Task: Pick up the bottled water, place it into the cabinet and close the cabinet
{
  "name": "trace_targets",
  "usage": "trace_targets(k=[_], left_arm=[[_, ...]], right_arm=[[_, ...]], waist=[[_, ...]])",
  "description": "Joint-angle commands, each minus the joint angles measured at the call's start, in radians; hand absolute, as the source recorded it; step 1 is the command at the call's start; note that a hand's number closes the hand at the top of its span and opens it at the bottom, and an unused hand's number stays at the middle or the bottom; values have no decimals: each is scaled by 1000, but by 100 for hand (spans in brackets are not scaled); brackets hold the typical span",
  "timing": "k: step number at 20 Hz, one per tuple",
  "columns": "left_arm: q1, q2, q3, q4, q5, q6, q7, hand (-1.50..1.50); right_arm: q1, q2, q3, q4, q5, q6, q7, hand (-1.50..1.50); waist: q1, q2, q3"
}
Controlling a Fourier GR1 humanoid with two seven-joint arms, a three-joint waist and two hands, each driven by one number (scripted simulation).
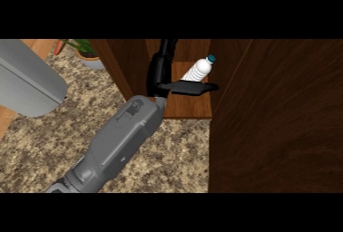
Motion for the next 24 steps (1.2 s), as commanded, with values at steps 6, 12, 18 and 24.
trace_targets(k=[6,12,18,24], left_arm=[[342,14,-161,-401,-54,52,28,-150],[524,118,-210,-650,-56,44,92,-150],[668,162,-252,-767,-82,63,74,-150],[826,236,-290,-955,-100,74,63,-150]], right_arm=[[6,0,-5,-139,-18,-43,64,-150],[-10,26,60,-170,34,-65,83,-150],[-32,-107,156,-147,68,66,140,150],[-8,-129,262,-226,92,85,193,150]], waist=[[18,-1,0],[14,1,0],[17,4,-1],[16,3,-2]])
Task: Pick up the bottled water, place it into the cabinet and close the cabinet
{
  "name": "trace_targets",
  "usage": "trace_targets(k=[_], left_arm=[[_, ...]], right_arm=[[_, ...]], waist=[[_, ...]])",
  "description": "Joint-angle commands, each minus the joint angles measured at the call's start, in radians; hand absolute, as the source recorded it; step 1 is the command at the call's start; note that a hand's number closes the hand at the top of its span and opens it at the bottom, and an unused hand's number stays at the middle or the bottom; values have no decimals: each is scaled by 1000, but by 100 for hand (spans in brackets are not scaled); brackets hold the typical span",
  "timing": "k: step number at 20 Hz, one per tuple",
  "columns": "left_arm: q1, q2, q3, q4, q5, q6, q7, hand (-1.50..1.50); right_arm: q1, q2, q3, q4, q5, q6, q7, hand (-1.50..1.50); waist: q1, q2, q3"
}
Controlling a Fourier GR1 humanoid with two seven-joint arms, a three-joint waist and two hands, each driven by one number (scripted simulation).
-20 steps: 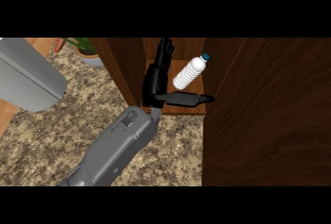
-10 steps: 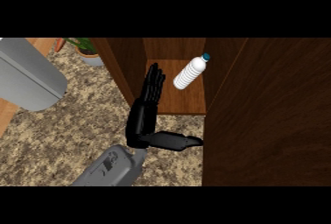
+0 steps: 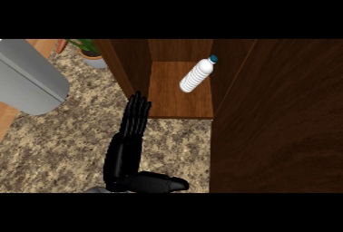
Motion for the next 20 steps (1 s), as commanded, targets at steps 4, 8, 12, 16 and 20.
trace_targets(k=[4,8,12,16,20], left_arm=[[130,137,43,-193,12,-10,30,-150],[219,160,30,-216,2,-38,-32,-150],[261,160,44,-234,20,-41,-48,-150],[298,214,84,-307,34,-50,-35,-150],[376,237,86,-331,44,-71,-70,-150]], right_arm=[[18,-40,142,-231,93,-23,160,150],[0,-7,267,-250,183,-38,189,150],[-30,19,403,-273,246,-70,241,150],[-79,37,493,-265,297,-110,293,150],[-179,87,610,-250,367,-160,345,150]], waist=[[6,2,-1],[-2,-1,-3],[-13,-5,-5],[-11,-5,-4],[6,-5,-7]])
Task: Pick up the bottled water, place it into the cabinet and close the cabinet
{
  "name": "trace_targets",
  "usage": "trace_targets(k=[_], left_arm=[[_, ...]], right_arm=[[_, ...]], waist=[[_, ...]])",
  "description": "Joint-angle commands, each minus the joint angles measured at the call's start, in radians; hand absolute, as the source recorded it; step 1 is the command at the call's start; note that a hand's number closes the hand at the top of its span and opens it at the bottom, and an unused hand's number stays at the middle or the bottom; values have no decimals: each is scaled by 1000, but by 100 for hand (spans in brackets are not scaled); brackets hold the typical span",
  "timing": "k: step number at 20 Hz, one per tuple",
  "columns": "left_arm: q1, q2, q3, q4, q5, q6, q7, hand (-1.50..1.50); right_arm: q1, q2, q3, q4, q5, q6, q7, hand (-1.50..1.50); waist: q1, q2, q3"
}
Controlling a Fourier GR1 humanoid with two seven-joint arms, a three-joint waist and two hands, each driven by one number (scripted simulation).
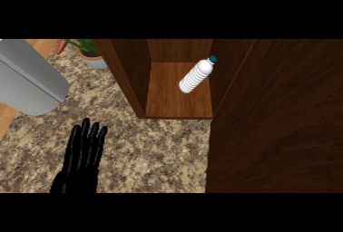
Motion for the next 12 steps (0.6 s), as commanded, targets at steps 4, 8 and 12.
trace_targets(k=[4,8,12], left_arm=[[66,59,62,-68,40,-30,1,-150],[122,107,115,-60,79,-113,-46,-150],[161,120,121,-95,92,-125,-49,-150]], right_arm=[[-133,60,261,-179,302,-64,174,150],[-239,119,327,-151,375,-112,259,150],[-374,181,348,-63,386,-161,314,150]], waist=[[6,-3,-2],[19,-2,-4],[34,-4,-6]])
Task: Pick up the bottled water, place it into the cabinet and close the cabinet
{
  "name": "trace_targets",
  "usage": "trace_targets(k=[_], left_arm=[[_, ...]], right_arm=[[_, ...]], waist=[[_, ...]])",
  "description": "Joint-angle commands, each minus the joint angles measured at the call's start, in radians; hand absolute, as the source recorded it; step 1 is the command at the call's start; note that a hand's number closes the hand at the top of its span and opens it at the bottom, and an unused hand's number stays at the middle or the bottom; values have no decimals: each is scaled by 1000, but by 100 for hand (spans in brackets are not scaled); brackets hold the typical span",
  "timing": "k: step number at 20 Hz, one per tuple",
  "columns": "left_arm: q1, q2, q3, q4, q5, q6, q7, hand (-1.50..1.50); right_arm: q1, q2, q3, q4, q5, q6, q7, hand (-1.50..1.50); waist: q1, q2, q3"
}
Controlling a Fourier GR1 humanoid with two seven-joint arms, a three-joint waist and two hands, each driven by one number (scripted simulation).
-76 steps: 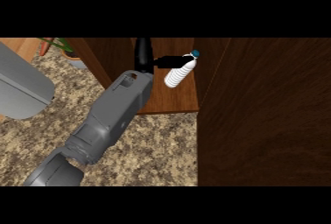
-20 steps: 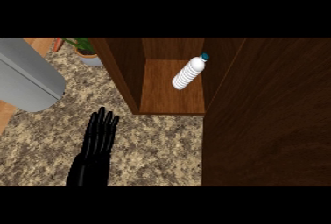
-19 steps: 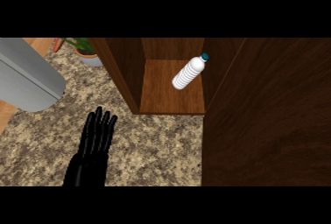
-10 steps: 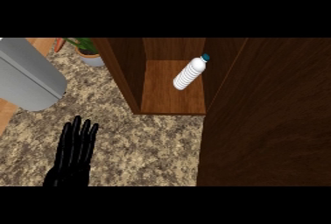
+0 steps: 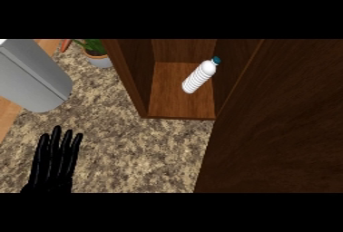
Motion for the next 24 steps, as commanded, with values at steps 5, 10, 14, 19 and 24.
trace_targets(k=[5,10,14,19,24], left_arm=[[59,46,58,-20,33,-56,-27,-150],[100,89,94,-46,72,-117,-31,-150],[112,89,94,-33,71,-144,-54,-150],[118,104,116,-46,96,-169,-48,-150],[134,103,113,-36,93,-185,-63,-150]], right_arm=[[-231,92,228,31,166,-153,143,150],[-357,90,217,86,166,-209,176,150],[-406,89,199,127,143,-218,183,150],[-433,88,191,128,106,-201,203,150],[-439,87,162,140,78,-199,195,150]], waist=[[3,1,-4],[15,5,-2],[27,10,-3],[41,14,-5],[55,21,-5]])
